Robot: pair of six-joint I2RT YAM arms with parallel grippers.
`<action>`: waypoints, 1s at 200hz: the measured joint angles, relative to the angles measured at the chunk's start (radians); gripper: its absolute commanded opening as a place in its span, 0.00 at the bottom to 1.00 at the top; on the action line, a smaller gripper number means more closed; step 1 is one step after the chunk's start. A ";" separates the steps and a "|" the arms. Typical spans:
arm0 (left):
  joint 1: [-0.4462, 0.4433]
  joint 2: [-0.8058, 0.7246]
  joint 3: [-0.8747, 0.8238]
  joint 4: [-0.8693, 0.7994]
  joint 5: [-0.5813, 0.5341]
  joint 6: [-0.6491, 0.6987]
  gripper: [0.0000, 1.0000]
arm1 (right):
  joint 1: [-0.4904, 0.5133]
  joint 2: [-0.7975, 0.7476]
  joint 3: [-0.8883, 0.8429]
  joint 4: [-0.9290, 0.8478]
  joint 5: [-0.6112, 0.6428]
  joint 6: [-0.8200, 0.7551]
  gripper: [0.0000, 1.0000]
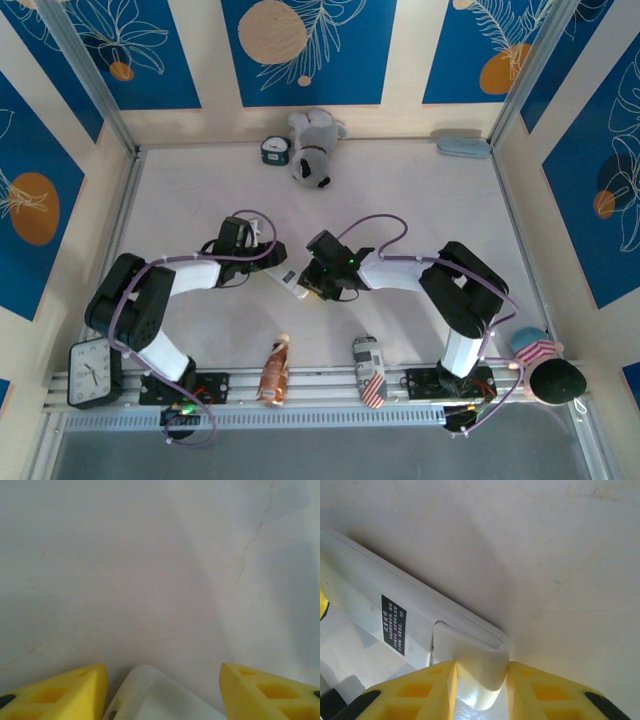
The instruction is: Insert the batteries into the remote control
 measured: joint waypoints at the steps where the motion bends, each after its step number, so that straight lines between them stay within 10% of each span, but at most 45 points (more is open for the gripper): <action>1: 0.000 0.000 0.000 0.000 0.000 0.000 0.58 | 0.000 0.000 0.000 0.000 0.000 0.000 0.32; 200: 0.003 -0.061 -0.108 0.076 0.014 -0.084 0.56 | 0.020 -0.019 0.028 -0.102 0.018 0.087 0.34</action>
